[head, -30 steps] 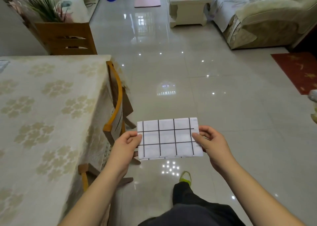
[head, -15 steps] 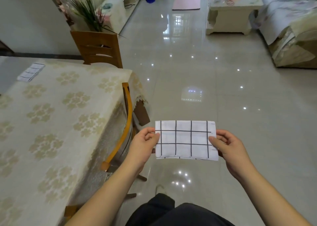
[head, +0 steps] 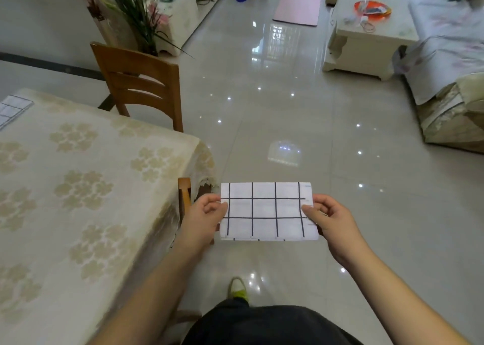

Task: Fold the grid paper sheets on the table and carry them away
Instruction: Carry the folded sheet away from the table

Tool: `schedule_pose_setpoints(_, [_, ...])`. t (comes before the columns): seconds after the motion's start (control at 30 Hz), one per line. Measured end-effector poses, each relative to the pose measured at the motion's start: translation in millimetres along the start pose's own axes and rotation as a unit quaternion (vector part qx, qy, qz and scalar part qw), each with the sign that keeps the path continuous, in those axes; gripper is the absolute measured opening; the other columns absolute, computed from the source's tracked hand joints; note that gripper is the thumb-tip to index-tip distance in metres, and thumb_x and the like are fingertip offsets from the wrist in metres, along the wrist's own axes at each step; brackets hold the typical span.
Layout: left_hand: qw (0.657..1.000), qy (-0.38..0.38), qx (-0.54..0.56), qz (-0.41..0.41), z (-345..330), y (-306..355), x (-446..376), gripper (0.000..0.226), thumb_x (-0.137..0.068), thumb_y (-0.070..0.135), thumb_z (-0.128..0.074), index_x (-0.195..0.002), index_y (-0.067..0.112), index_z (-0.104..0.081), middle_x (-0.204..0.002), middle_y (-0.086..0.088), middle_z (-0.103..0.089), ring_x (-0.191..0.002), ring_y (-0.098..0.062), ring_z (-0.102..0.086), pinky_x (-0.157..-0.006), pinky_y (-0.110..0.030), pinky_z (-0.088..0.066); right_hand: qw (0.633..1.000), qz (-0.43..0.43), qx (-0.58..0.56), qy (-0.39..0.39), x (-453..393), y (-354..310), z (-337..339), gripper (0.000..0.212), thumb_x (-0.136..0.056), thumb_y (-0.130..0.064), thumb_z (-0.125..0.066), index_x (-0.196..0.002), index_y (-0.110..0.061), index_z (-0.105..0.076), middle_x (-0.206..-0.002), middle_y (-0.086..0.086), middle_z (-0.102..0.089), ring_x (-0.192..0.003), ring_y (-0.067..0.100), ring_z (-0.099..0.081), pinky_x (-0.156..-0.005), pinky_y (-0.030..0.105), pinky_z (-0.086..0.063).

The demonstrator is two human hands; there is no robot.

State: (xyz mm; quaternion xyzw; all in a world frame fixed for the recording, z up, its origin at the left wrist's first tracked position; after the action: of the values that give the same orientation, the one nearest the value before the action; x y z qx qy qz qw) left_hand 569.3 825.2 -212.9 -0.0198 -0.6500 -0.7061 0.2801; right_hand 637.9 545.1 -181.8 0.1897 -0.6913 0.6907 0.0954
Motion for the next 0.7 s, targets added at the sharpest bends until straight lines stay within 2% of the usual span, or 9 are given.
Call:
schedule_pose_setpoints(0.2, [1.000, -0.017, 0.019, -0.002, -17, 49, -78, 0.017, -0.091, 0.017, -0.067, -0.108, 0.017, -0.063, -0.101, -0.029, -0.064, -0.085, -0.037, -0.066, -0.084, -0.057, -0.053, 1.000, -0.006, -0.012, 0.012, -73, -33, -2, 0.016, -0.091, -0.002, -0.062, -0.105, -0.008, -0.066, -0.071, -0.003, -0.066, -0.068, 0.013, -0.067, -0.058, 0.024, -0.053])
schedule_pose_setpoints(0.3, [0.999, -0.015, 0.029, 0.000, -31, 65, -111, 0.017, -0.091, 0.017, -0.068, -0.107, 0.019, -0.063, -0.100, -0.025, -0.066, -0.086, -0.033, -0.067, -0.083, -0.055, -0.054, 1.000, -0.014, -0.021, 0.015, -114, -44, 4, 0.016, -0.090, -0.001, -0.062, -0.105, -0.007, -0.066, -0.072, -0.003, -0.068, -0.067, 0.013, -0.067, -0.057, 0.024, -0.053])
schedule_pose_setpoints(0.4, [1.000, -0.001, 0.024, 0.015, -49, 80, -148, 0.015, -0.091, 0.018, -0.067, -0.103, 0.024, -0.062, -0.101, -0.019, -0.068, -0.092, -0.034, -0.068, -0.080, -0.046, -0.057, 0.999, -0.020, -0.025, 0.012, -161, -54, 12, 0.017, -0.090, -0.001, -0.063, -0.106, -0.007, -0.066, -0.080, 0.004, -0.069, -0.073, 0.018, -0.068, -0.060, 0.027, -0.054])
schedule_pose_setpoints(0.5, [0.999, 0.019, 0.024, 0.026, -68, 96, -189, 0.017, -0.090, 0.017, -0.068, -0.105, 0.023, -0.063, -0.098, -0.014, -0.071, -0.096, -0.031, -0.069, -0.081, -0.045, -0.059, 0.999, -0.017, -0.029, -0.008, -214, -67, 20, 0.017, -0.090, 0.000, -0.062, -0.106, -0.007, -0.066, -0.069, -0.004, -0.067, -0.064, 0.011, -0.066, -0.055, 0.022, -0.052])
schedule_pose_setpoints(0.6, [0.999, 0.048, -0.012, 0.019, -85, 125, -227, 0.020, -0.090, 0.023, -0.068, -0.109, 0.024, -0.062, -0.095, -0.006, -0.071, -0.092, -0.018, -0.067, -0.070, -0.023, -0.050, 0.999, -0.017, -0.017, -0.022, -267, -90, 27, 0.016, -0.090, -0.001, -0.064, -0.101, -0.012, -0.067, -0.064, -0.009, -0.061, -0.057, 0.006, -0.059, -0.047, 0.015, -0.043])
schedule_pose_setpoints(0.7, [0.997, 0.073, -0.002, 0.016, -99, 154, -260, 0.019, -0.091, 0.021, -0.067, -0.107, 0.026, -0.061, -0.089, -0.006, -0.069, -0.092, -0.019, -0.066, -0.074, -0.021, -0.047, 0.999, -0.017, 0.005, -0.036, -316, -113, 32, 0.015, -0.088, -0.007, -0.067, -0.096, -0.019, -0.069, -0.067, -0.009, -0.059, -0.061, 0.007, -0.057, -0.054, 0.020, -0.042])
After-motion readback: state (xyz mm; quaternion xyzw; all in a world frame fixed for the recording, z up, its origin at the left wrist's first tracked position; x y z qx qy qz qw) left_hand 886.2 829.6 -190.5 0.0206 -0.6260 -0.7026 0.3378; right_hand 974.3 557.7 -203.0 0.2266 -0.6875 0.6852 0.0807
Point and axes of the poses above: each hand's wrist, its own x-axis away from the middle knuckle, its own z-axis out of the back of the hand, y = z × x, the point moved 8 cm from there along -x, towards the middle knuckle
